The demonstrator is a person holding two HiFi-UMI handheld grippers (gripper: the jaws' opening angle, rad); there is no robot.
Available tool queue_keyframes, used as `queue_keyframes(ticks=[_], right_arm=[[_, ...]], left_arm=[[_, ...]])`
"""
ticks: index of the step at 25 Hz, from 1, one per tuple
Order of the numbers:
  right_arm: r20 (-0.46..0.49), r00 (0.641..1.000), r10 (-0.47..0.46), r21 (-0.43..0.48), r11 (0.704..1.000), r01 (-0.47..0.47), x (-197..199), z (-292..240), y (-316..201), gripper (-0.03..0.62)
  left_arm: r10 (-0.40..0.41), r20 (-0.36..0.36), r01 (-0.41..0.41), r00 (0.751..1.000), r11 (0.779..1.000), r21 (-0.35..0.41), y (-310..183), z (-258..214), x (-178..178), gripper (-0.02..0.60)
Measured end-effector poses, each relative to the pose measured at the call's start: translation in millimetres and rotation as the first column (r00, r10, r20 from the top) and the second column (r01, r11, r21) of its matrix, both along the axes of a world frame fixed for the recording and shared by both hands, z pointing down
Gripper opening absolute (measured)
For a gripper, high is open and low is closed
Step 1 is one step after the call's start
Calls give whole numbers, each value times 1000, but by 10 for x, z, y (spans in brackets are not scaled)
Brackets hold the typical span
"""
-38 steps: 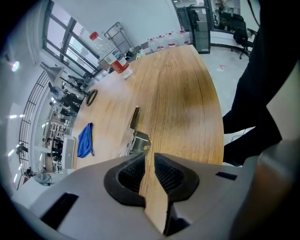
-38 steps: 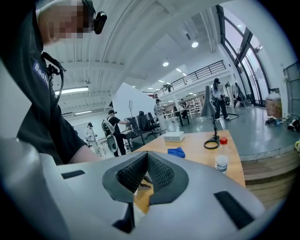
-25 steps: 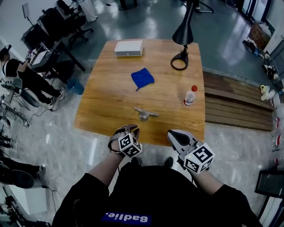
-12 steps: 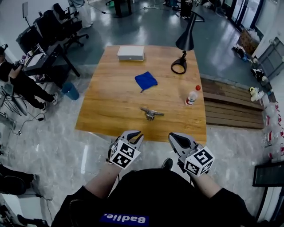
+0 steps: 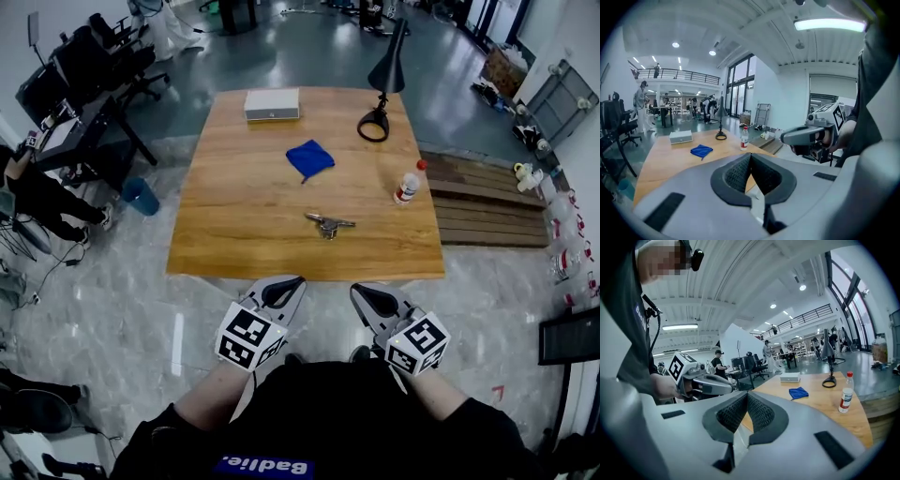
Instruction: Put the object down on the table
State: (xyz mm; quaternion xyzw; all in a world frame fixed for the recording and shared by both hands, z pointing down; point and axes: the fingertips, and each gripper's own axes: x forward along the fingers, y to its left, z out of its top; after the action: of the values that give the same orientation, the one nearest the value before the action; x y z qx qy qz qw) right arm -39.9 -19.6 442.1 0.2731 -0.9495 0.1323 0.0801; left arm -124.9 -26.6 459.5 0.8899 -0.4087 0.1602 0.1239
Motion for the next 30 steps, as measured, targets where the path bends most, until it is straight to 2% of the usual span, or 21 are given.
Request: queue_keyframes(ticks=[2,7,12,22,30], right_arm=[[9,1000,-13,15,1000,13,8,-58,19,5],[18,999,-33,85,996,31,244,-316,42,5],[41,999,-19,117,993,14,588,-375,-21,5],[67,997,-37,135,990,28,845,-457,114,5],[65,997,-37,139,990,27,908,-448,203,5]], left_arm=[[-8,-28,9,1000,999,33,44,-152,63,9],[-38,-200,57,979,994,90,213,-499,417,9],[-6,-247,33,969,994,107,142,-618,806,8],[17,-229,3,973,996,84,219,-573,1162,8],[19,-222,-3,975,997,73,299,-531,1228,8]])
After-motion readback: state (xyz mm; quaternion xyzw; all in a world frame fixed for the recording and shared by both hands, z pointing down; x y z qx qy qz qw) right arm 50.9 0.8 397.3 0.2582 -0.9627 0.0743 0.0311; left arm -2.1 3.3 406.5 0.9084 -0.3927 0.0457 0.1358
